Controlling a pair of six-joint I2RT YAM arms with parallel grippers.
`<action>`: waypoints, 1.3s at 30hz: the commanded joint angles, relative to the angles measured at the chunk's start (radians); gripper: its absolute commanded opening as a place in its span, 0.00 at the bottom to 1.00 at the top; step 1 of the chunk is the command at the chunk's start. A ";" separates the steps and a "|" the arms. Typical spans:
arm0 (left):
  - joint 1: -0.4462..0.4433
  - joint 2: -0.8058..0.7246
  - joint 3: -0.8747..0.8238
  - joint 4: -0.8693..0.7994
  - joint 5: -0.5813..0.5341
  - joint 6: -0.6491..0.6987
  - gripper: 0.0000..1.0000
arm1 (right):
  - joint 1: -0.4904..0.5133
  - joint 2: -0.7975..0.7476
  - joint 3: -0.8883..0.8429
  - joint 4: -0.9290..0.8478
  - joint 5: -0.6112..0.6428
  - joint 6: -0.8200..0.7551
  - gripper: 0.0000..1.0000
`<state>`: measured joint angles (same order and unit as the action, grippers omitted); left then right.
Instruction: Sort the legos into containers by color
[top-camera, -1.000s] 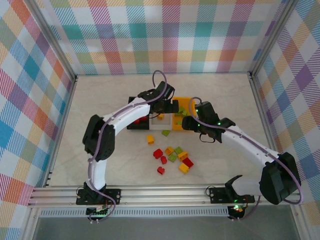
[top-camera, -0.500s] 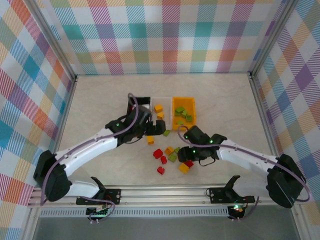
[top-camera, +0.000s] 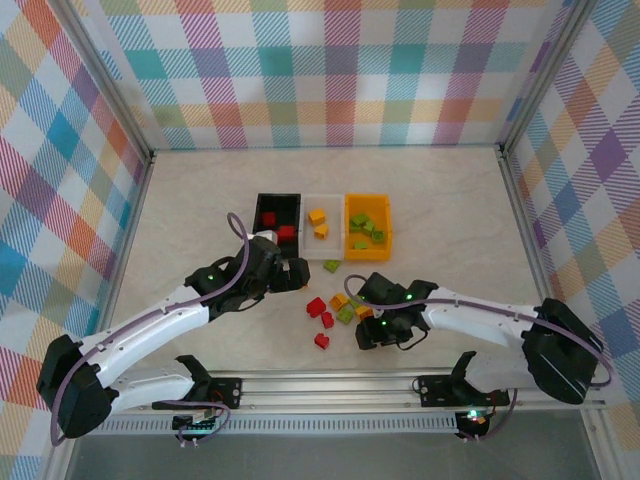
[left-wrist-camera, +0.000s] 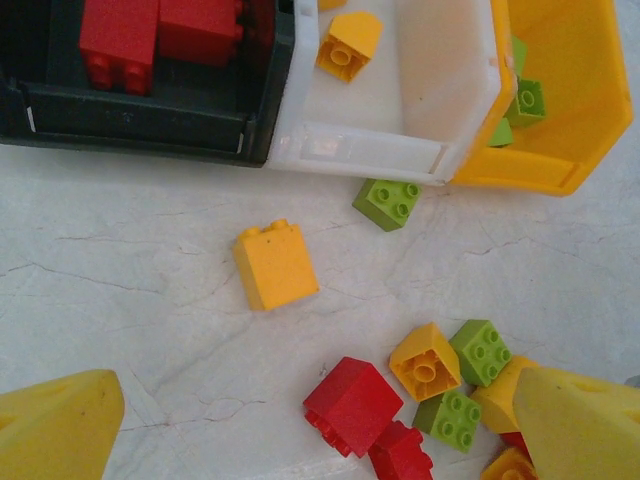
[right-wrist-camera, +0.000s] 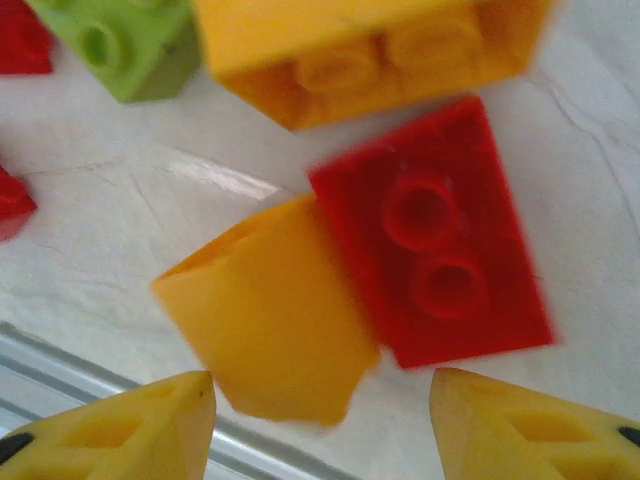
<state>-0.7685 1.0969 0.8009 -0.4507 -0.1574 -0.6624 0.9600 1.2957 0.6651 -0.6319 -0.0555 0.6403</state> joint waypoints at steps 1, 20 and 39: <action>0.011 -0.027 -0.012 -0.030 -0.028 -0.013 1.00 | 0.026 0.065 0.035 0.046 0.045 0.002 0.59; 0.047 -0.038 -0.029 -0.031 -0.013 -0.014 1.00 | 0.087 0.210 0.118 0.062 0.150 -0.033 0.51; 0.050 -0.059 -0.099 -0.043 -0.003 -0.047 1.00 | -0.117 0.149 0.455 0.048 0.066 -0.241 0.32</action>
<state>-0.7296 1.0660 0.7250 -0.4717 -0.1658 -0.6804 0.9138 1.3544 1.0203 -0.6365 0.0246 0.4843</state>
